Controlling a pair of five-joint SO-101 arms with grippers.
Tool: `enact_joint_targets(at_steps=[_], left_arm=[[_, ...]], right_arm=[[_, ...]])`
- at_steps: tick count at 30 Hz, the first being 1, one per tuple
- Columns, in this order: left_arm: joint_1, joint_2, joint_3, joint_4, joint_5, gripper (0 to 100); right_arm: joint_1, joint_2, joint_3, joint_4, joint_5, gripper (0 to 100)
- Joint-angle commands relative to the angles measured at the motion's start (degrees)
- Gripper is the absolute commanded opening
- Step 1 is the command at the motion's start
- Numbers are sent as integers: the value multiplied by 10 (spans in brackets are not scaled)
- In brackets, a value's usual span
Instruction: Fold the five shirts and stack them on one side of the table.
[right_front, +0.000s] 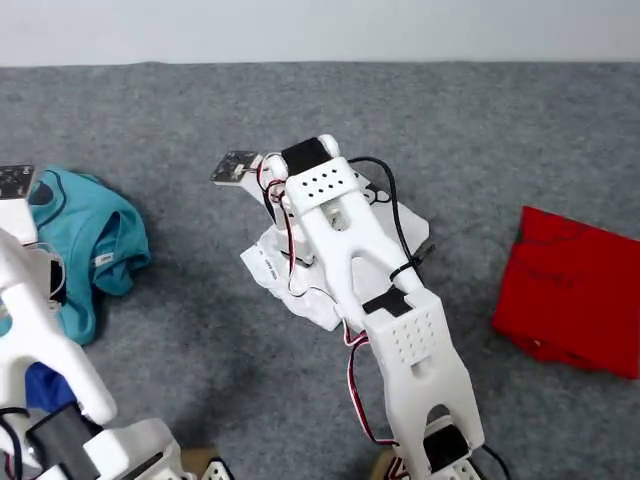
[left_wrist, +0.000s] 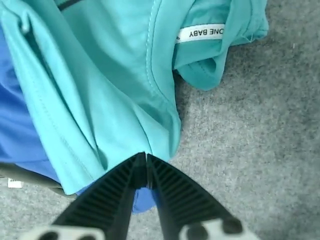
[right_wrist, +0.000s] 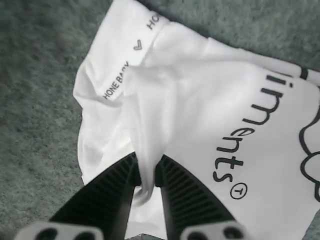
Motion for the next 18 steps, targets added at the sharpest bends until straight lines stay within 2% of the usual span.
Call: enact_joint_targets(at_steps=[1,7,18], left_arm=[[2,-25,-2,-10,3,6],[2,-25,-3,-10,3,6],[2,-25,-2,-10,3,6]], right_arm=[[-26,-51,-33,22,8,11],[-57,-44,-72,18,4,11],[-80,80,-199,21,-24,22]])
